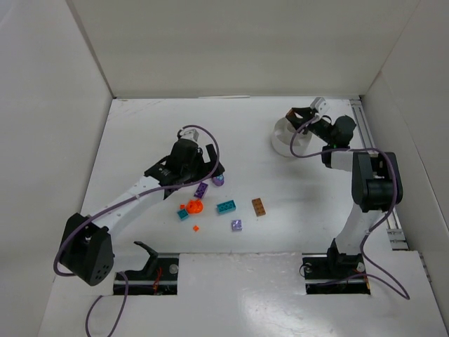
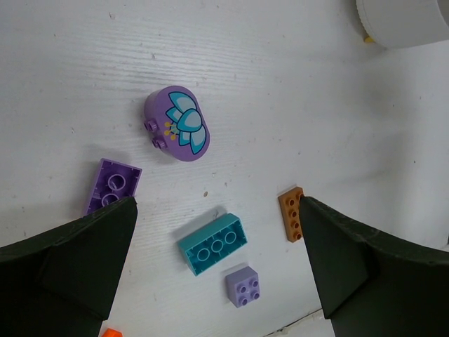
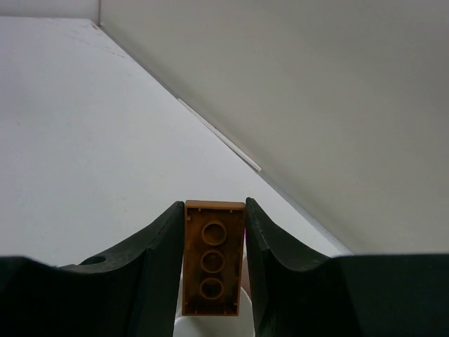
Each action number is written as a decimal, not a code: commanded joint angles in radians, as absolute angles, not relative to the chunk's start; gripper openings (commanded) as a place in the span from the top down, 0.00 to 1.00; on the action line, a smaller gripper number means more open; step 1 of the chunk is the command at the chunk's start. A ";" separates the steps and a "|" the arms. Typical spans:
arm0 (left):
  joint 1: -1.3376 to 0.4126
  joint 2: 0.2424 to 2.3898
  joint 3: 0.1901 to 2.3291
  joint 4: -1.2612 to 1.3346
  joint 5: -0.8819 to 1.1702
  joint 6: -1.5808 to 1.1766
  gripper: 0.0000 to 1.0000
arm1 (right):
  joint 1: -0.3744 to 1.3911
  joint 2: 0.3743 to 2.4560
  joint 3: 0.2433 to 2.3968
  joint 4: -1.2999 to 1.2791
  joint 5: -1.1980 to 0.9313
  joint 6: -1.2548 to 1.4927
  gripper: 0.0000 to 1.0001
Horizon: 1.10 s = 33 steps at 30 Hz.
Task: Sort the legos into containers by color
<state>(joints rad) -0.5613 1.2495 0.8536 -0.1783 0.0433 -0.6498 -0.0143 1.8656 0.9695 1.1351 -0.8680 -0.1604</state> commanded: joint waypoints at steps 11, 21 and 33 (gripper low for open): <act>-0.566 1.278 0.914 -0.153 0.054 -0.641 0.01 | -0.037 1.936 1.012 1.192 -0.907 -0.146 0.67; -0.566 1.267 0.914 -0.153 0.054 -0.641 0.01 | -0.037 1.882 0.983 1.167 -0.897 -0.146 0.35; -0.566 1.102 0.861 -0.231 -0.024 -0.669 0.01 | 0.150 1.361 0.960 0.190 -0.355 -0.581 0.19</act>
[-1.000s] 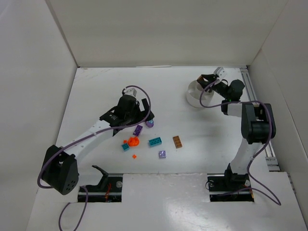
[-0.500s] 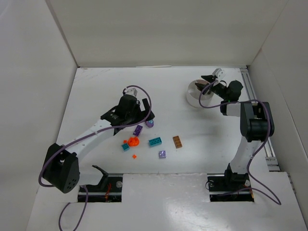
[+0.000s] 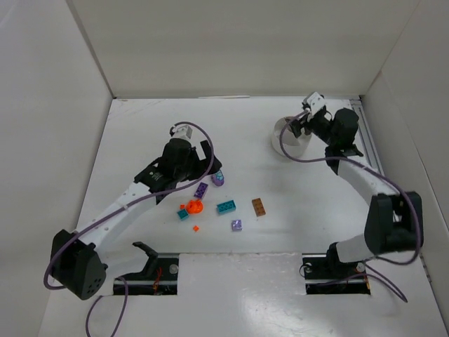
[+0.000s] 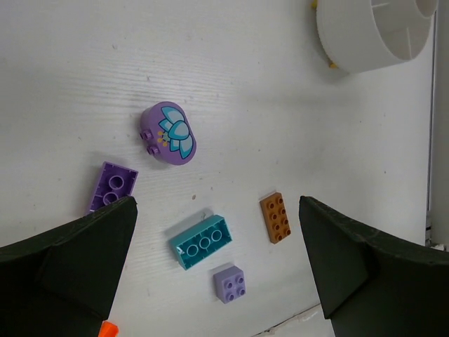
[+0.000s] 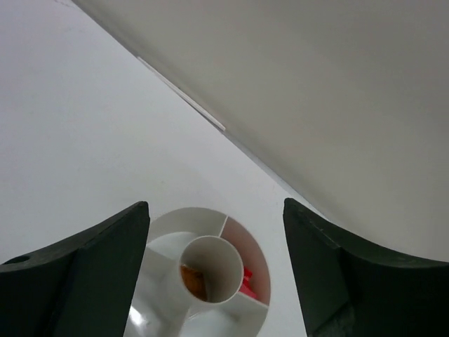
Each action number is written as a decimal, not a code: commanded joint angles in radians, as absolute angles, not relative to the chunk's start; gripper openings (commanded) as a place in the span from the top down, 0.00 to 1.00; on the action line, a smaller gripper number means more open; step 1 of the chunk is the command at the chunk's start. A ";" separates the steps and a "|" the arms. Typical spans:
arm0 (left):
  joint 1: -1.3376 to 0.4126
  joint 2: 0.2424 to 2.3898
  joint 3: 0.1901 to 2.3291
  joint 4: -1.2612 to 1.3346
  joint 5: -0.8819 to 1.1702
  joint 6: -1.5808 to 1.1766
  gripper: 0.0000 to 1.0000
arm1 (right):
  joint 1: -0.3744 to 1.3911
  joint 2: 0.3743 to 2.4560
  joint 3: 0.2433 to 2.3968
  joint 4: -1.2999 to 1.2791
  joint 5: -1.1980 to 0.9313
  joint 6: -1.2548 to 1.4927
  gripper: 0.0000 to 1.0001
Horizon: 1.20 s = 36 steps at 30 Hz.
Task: Sort the legos into containers by color
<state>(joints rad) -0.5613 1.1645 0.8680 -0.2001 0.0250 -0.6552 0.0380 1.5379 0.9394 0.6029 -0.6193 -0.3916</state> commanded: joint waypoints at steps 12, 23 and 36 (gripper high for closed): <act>-0.566 0.947 0.749 -0.434 -0.110 -0.813 0.01 | 0.645 1.127 0.868 -0.469 0.074 -0.279 0.11; -0.566 0.865 0.657 -0.526 -0.187 -0.904 0.01 | 0.884 1.345 0.764 -0.282 0.141 0.037 0.09; -0.566 0.874 0.657 -0.517 -0.187 -0.904 0.01 | 0.884 1.525 0.755 -0.176 0.161 0.130 0.37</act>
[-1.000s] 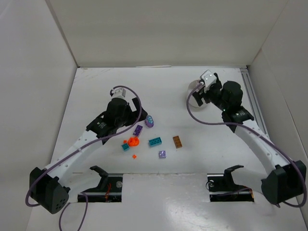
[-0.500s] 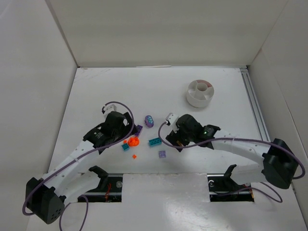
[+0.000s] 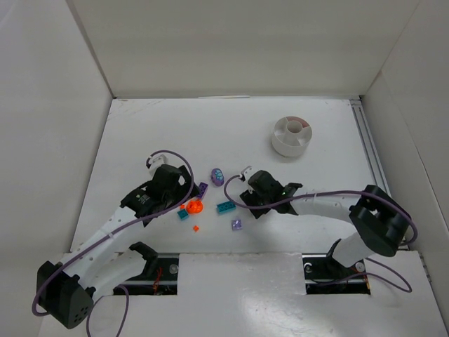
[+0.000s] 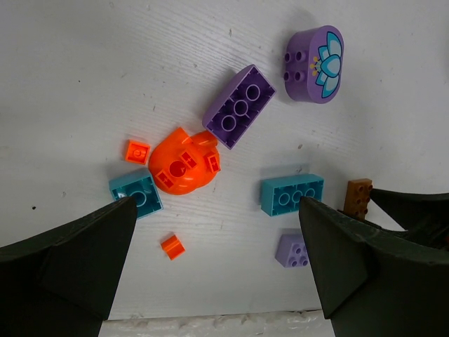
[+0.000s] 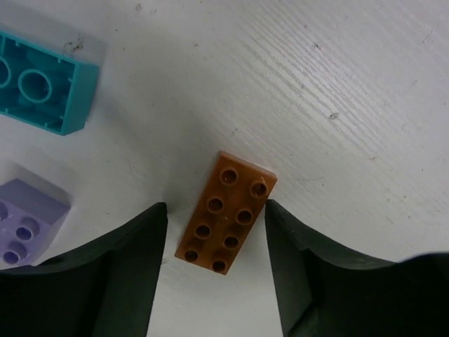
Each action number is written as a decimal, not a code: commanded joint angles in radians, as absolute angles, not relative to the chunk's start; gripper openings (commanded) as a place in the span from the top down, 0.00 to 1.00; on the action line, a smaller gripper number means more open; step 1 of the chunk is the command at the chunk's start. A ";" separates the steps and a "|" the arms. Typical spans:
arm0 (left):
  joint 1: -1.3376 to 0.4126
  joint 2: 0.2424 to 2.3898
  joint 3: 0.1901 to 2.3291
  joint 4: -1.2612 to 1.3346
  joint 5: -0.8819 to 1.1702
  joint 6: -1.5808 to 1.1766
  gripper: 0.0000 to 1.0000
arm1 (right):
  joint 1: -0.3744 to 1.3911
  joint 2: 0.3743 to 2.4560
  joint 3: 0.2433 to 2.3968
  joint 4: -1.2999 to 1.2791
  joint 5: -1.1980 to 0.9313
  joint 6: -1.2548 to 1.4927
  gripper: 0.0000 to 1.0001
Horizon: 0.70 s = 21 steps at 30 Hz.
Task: Sort the legos into containers by color
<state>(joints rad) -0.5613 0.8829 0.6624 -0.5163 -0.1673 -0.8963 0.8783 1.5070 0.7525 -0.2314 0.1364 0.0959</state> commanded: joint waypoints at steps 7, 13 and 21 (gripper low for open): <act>-0.566 0.884 0.657 -0.508 -0.187 -0.904 0.01 | 0.884 1.545 0.764 -0.176 0.181 0.149 0.64; -0.566 0.902 0.667 -0.457 -0.161 -0.847 0.01 | 0.868 1.458 0.842 -0.166 0.210 -0.025 0.71; -0.566 0.971 0.727 -0.308 -0.075 -0.727 0.01 | 0.525 1.318 0.916 0.014 0.002 -0.419 0.74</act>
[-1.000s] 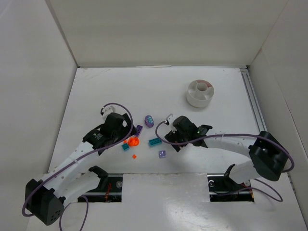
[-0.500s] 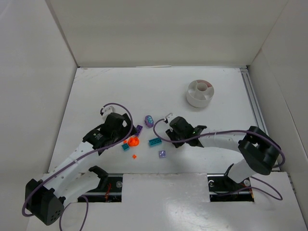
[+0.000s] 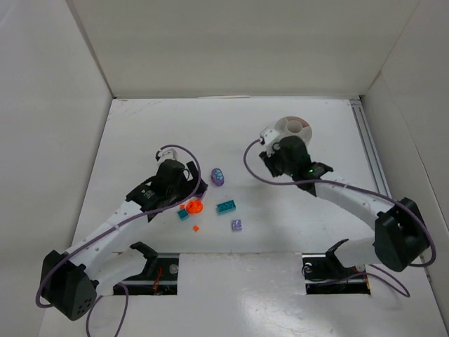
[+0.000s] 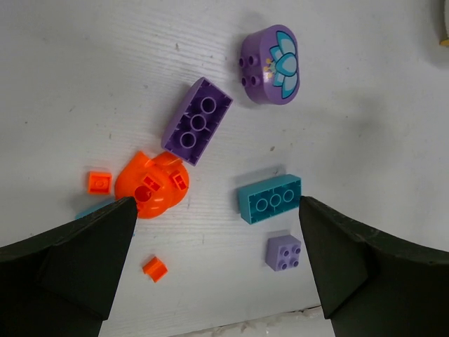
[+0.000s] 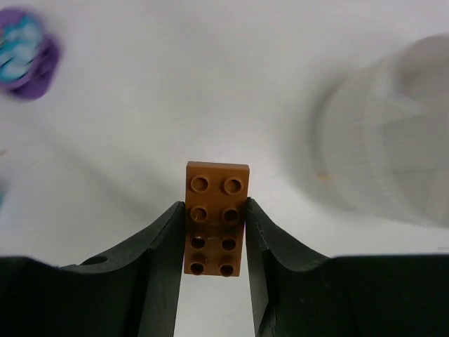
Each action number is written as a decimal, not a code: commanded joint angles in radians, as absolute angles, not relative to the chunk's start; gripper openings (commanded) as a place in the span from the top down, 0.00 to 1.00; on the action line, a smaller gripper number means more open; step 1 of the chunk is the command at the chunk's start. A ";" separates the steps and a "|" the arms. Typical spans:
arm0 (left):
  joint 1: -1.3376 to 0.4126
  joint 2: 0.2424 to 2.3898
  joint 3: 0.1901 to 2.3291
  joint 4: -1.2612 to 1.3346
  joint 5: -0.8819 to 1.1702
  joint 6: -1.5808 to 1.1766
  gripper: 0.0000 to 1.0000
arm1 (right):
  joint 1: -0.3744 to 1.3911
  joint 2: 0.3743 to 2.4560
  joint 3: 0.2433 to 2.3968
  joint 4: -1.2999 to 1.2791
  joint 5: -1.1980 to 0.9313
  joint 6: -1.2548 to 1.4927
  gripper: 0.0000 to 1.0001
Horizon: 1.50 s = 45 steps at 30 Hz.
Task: Sort the legos into containers by color
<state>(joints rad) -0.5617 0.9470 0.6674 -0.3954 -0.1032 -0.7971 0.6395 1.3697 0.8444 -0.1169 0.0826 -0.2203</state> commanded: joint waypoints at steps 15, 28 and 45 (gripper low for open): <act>-0.566 1.212 0.917 -0.242 -0.066 -0.647 0.01 | 0.137 1.687 1.293 0.110 -0.414 -0.664 0.75; -0.566 1.304 0.962 -0.242 -0.048 -0.638 0.01 | 0.087 1.769 1.256 0.215 -0.497 -0.620 0.65; -0.566 1.344 0.982 -0.273 -0.048 -0.663 0.01 | 0.078 1.513 1.062 0.253 -0.485 -0.609 0.27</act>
